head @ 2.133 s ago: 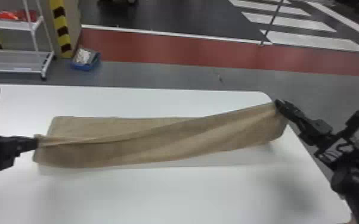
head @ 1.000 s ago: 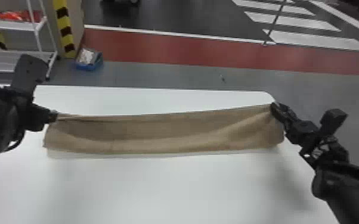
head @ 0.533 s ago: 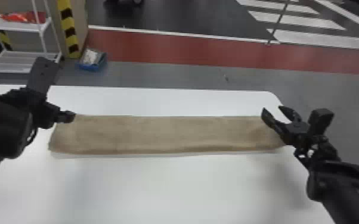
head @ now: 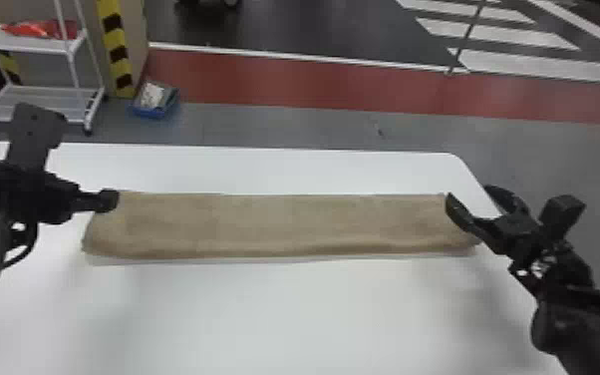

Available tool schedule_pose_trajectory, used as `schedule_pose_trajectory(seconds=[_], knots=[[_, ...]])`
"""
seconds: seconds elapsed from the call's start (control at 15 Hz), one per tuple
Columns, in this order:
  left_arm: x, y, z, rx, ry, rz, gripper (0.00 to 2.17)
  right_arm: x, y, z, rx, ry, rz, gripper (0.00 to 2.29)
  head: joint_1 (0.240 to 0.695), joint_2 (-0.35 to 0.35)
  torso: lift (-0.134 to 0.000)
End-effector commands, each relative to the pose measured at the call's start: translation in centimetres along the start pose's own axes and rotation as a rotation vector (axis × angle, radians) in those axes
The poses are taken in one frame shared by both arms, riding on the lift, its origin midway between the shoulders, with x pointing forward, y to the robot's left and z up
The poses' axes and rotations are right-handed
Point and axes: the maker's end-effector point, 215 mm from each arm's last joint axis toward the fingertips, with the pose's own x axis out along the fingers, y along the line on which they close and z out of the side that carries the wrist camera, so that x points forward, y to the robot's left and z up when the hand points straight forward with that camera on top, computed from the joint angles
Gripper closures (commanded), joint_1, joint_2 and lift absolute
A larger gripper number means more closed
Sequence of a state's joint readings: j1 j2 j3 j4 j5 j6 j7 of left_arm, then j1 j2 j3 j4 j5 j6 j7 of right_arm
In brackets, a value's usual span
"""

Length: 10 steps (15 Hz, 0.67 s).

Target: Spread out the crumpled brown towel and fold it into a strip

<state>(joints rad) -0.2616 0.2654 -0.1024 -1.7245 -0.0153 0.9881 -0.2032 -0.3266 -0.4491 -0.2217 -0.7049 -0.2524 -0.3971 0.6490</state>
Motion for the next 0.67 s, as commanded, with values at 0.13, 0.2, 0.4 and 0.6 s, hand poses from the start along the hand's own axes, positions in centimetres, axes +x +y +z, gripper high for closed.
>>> schedule_pose_trajectory(seconds=[0.13, 0.2, 0.4, 0.6], knots=[[-2.4, 0.1, -1.3, -0.191, -0.055, -0.134, 0.07, -0.9, 0.0, 0.2, 0.013, 0.056, 0.059, 0.07, 0.695, -0.191, -0.123], [-2.8, -0.1, -2.2, -0.226, -0.049, -0.154, 0.07, -1.7, -0.3, -0.1, 0.061, 0.077, 0.098, 0.07, 0.695, -0.193, -0.123], [-3.4, 0.3, -3.3, -0.28, -0.042, -0.178, 0.09, -3.2, -2.1, -1.6, 0.118, 0.193, 0.123, 0.08, 0.695, -0.196, -0.123], [-2.5, 0.9, -5.0, -0.287, 0.007, -0.168, 0.09, -3.6, -2.9, -4.5, 0.141, 0.374, 0.121, 0.13, 0.695, -0.215, -0.123]])
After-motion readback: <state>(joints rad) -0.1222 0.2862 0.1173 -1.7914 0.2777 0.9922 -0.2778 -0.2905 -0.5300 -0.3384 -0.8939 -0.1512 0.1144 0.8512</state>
